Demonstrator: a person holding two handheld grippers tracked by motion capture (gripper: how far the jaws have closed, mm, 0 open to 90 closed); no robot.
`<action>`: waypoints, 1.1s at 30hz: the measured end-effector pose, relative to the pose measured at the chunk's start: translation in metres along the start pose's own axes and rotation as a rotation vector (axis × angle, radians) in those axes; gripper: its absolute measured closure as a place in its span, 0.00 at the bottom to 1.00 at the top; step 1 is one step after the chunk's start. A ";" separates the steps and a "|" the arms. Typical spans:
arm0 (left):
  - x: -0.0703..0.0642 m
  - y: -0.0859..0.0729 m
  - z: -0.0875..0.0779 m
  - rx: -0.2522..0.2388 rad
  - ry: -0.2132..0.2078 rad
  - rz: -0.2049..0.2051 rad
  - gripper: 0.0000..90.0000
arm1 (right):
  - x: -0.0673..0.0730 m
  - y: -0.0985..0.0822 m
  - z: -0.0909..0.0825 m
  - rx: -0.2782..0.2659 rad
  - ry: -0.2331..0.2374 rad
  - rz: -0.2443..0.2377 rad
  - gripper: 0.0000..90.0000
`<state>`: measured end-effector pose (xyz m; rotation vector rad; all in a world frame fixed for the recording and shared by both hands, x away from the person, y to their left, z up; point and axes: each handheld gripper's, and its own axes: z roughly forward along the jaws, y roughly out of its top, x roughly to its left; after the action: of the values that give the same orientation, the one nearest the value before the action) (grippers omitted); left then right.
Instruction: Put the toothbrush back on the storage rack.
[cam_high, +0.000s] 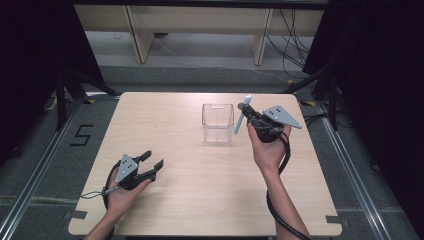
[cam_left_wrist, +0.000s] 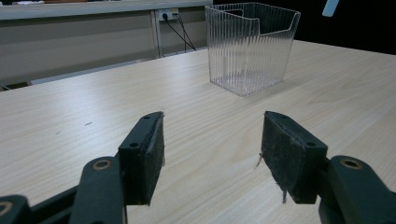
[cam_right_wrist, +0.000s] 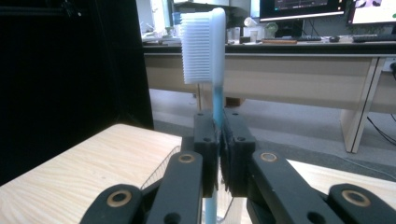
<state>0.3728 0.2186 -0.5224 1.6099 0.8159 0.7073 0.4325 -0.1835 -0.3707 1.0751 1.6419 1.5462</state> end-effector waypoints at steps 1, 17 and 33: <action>0.000 0.000 0.000 0.000 0.000 0.000 0.43 | 0.000 0.001 0.000 0.011 0.007 0.010 0.95; -0.004 -0.002 -0.003 -0.030 0.023 0.017 0.44 | -0.003 0.012 0.006 -0.024 0.004 0.008 0.95; -0.002 -0.002 -0.003 -0.032 0.028 -0.011 0.43 | -0.002 0.023 0.018 -0.041 -0.007 -0.006 0.95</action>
<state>0.3693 0.2185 -0.5237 1.5686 0.8292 0.7323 0.4525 -0.1776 -0.3496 1.0517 1.6012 1.5636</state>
